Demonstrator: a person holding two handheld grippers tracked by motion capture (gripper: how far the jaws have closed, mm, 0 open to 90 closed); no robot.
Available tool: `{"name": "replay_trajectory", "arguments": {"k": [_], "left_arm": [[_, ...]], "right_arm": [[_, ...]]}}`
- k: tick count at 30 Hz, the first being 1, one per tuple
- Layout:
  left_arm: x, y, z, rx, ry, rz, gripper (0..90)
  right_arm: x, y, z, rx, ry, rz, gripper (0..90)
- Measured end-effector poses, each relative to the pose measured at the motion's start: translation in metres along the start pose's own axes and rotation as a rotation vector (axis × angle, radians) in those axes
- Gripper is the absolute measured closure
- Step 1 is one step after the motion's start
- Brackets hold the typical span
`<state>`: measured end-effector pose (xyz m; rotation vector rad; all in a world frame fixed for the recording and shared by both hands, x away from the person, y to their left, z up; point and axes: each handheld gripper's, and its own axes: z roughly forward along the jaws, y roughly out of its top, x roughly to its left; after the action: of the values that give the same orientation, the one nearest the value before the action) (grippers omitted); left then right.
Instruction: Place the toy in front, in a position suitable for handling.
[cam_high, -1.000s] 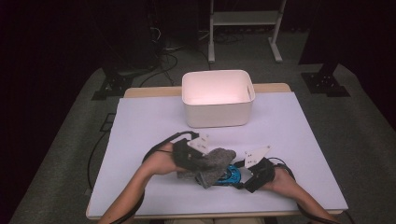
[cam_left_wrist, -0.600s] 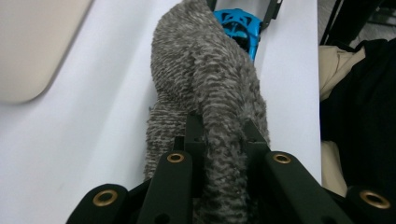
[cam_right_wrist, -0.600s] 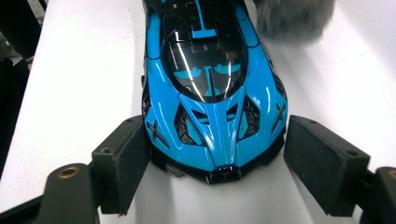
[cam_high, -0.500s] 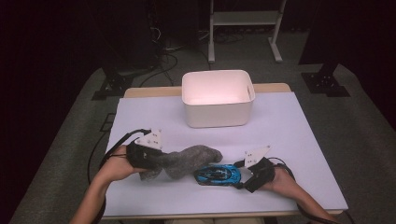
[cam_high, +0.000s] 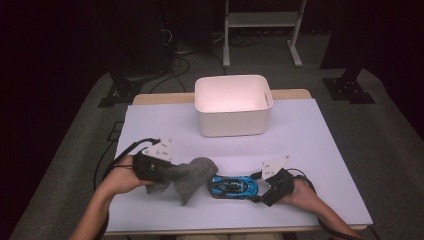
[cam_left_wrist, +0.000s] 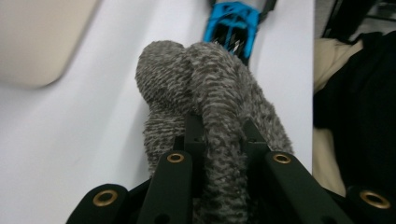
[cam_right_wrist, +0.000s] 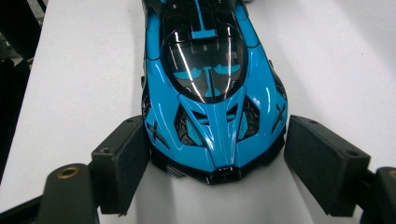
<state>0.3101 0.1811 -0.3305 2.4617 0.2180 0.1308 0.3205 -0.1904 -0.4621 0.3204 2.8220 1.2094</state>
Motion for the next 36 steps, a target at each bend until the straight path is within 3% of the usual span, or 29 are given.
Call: {"name": "replay_trajectory", "arguments": {"k": [7, 8, 10, 13, 21, 23, 26, 30, 36], "left_arm": [[-0.002, 0.035, 0.086, -0.014, -0.146, 0.054, 76.5], [-0.002, 0.038, 0.095, -0.008, -0.152, 0.056, 69.5], [-0.002, 0.045, 0.115, 0.009, -0.169, 0.070, 68.6], [0.000, 0.054, 0.134, 0.006, -0.186, 0.054, 65.2], [-0.001, 0.078, 0.157, 0.019, -0.214, 0.079, 63.5], [-0.001, 0.079, 0.158, 0.026, -0.207, 0.096, 69.6], [0.001, 0.077, 0.153, 0.031, -0.208, 0.106, 77.3], [0.004, 0.068, 0.140, 0.049, -0.183, 0.100, 77.9], [0.011, 0.047, 0.123, 0.041, -0.161, 0.044, 77.9]], "right_arm": [[-0.001, 0.000, 0.000, -0.002, 0.002, -0.005, 21.6], [0.000, 0.000, 0.000, -0.001, 0.003, 0.000, 21.6], [0.000, 0.000, 0.000, -0.001, 0.003, -0.002, 21.5], [-0.001, 0.000, 0.000, -0.001, 0.005, -0.004, 21.4], [-0.002, 0.000, 0.000, -0.004, 0.012, -0.002, 20.9], [-0.002, 0.000, 0.000, -0.005, 0.016, 0.006, 20.3], [-0.002, 0.000, 0.000, -0.006, 0.023, 0.015, 19.5], [-0.003, 0.000, -0.001, -0.005, 0.032, 0.032, 18.6], [-0.004, 0.002, -0.001, 0.005, 0.040, 0.038, 17.7]]}}
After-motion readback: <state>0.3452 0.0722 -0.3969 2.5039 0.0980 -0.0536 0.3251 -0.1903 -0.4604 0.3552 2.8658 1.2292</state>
